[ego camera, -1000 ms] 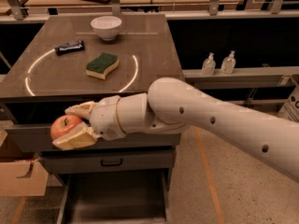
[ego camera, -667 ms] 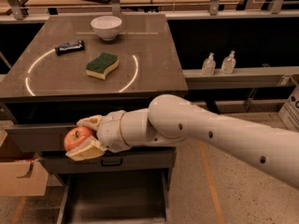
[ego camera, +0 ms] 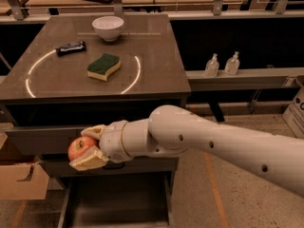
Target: Place apple into bottom drawer
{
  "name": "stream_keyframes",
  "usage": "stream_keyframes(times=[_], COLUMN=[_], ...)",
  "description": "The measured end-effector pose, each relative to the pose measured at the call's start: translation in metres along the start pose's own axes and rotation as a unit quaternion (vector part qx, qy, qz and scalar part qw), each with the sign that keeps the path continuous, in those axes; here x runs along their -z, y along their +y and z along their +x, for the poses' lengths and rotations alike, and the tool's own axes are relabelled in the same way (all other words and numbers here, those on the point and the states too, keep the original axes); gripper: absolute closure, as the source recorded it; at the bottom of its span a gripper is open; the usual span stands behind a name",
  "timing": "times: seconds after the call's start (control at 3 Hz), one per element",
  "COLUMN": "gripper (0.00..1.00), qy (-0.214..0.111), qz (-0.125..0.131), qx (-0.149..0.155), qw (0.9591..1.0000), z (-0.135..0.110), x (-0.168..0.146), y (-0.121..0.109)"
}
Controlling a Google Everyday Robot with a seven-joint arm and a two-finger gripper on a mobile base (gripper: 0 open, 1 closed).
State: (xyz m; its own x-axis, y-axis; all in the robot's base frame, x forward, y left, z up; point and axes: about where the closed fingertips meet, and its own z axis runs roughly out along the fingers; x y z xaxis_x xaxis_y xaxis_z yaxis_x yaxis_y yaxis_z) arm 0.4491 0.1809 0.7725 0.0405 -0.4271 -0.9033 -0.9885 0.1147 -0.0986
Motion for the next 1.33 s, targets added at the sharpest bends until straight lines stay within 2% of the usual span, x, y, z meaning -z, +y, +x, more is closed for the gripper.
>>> stream_keyframes(times=[0.33,0.67,1.33], gripper=[1.00,1.00,1.00], qy=[0.027,0.046,0.091], qz=[0.018,0.027,0.028], qx=[-0.009,-0.016,-0.044], qw=[0.9994,0.9984,0.9945], z=[0.048,0.085,0.179], x=[-0.008,-0.016,-0.049], y=[0.005,0.007,0.028])
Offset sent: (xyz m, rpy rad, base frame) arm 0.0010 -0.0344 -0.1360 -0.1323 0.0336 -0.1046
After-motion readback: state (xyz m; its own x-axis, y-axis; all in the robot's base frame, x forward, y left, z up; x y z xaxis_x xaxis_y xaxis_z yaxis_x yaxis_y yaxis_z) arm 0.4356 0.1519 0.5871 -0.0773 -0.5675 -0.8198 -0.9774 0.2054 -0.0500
